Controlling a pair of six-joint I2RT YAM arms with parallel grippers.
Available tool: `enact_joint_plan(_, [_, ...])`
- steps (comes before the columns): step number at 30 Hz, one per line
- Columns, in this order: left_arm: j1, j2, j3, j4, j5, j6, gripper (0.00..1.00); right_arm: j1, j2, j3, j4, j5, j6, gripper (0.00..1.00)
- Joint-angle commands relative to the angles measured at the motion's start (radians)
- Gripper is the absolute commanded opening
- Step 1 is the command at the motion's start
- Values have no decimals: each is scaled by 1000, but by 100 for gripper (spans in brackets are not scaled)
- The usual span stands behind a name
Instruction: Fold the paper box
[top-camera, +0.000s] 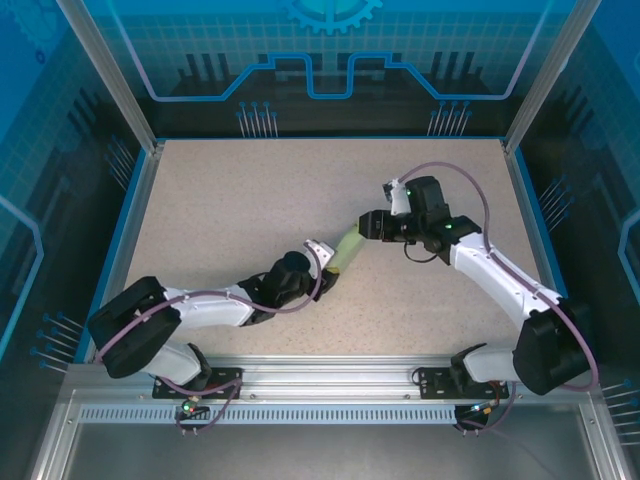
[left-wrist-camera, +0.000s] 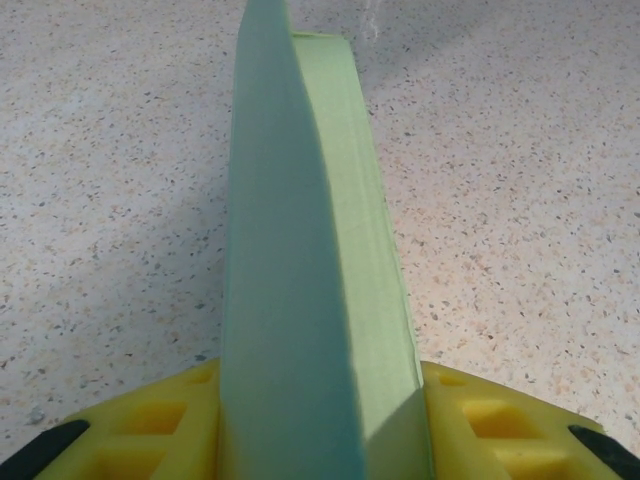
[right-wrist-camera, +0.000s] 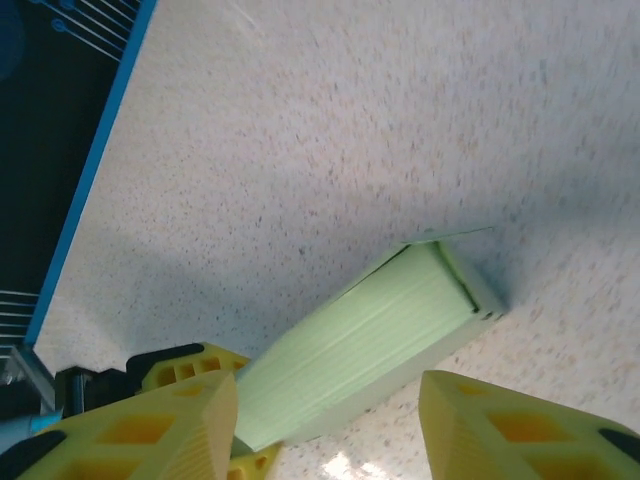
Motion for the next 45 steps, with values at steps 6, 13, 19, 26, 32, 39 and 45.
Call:
enact_joint_plan(6, [170, -100, -6, -104, 392, 177, 34, -13, -5, 39, 21, -27, -443, 58])
enact_joint_plan(13, [301, -63, 26, -135, 623, 279, 31, -20, 21, 54, 15, -12, -798, 56])
enact_joint_plan(19, [360, -39, 32, -114, 754, 342, 30, -23, 128, 149, -154, -57, -1017, 55])
enact_joint_plan(26, [364, -22, 48, -122, 756, 344, 29, -24, 217, 184, -214, -120, -1196, 51])
enact_joint_plan(32, [363, -17, 51, -117, 747, 342, 29, -25, 275, 197, -203, -89, -1221, 32])
enact_joint_plan(39, [364, -11, 58, -116, 735, 342, 29, -17, 288, 200, -209, -50, -1216, 14])
enact_joint_plan(45, [365, -15, 56, -114, 732, 339, 28, -14, 284, 197, -202, 1, -1197, 15])
